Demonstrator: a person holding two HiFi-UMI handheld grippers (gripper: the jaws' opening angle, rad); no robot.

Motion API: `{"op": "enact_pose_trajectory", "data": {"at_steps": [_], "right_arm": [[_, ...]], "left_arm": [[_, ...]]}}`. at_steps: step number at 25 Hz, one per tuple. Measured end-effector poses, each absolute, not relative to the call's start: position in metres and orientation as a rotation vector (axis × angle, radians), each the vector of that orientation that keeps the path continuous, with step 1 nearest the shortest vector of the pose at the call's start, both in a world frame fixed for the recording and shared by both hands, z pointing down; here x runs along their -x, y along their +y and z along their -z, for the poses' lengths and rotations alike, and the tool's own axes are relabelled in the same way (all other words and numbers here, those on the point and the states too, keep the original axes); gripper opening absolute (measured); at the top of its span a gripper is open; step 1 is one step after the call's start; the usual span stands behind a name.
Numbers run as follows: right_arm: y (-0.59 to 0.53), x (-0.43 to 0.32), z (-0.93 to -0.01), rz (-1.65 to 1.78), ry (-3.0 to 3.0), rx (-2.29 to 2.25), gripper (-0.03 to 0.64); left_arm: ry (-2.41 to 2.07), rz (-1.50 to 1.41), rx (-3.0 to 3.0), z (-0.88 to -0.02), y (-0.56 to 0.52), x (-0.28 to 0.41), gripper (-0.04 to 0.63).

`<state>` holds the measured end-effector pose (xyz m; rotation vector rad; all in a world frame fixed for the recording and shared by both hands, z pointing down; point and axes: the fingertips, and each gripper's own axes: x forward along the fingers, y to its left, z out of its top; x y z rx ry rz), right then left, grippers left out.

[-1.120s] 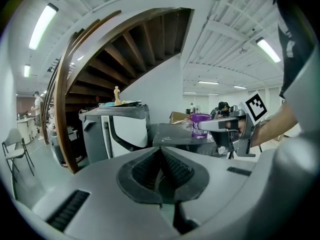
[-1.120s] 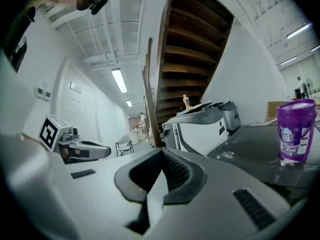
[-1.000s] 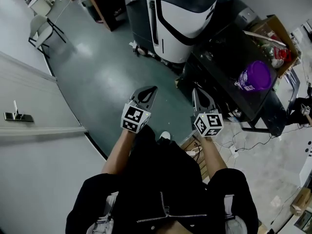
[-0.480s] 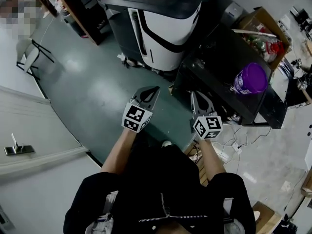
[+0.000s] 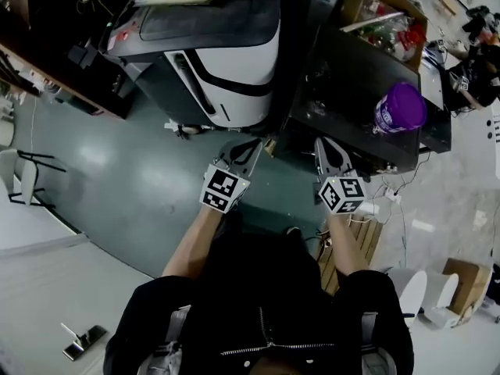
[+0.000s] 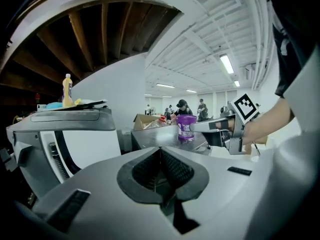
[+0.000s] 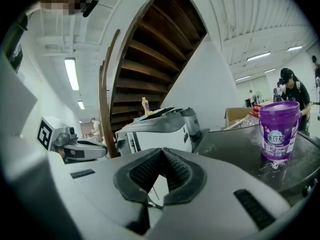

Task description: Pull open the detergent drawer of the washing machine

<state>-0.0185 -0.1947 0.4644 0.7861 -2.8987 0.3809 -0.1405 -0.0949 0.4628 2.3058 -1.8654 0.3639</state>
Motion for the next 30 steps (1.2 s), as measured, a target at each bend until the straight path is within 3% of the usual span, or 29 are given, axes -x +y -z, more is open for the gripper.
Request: {"op": "enact_pose_trajectory", "data": {"at_steps": [11,30], "right_arm": [[-0.184,0.06,-0.46,-0.455,-2.799,-1.217,0.006],[-0.173,0.011,-0.446,-0.455,-2.727,-1.53,0.006]], "left_arm": [[-1.522,-0.363,-2.59,-0.457,-0.125,0.194,0.021],[-1.279,-0.333,-2.74,-0.459,-0.157,0.154,0.021]]}}
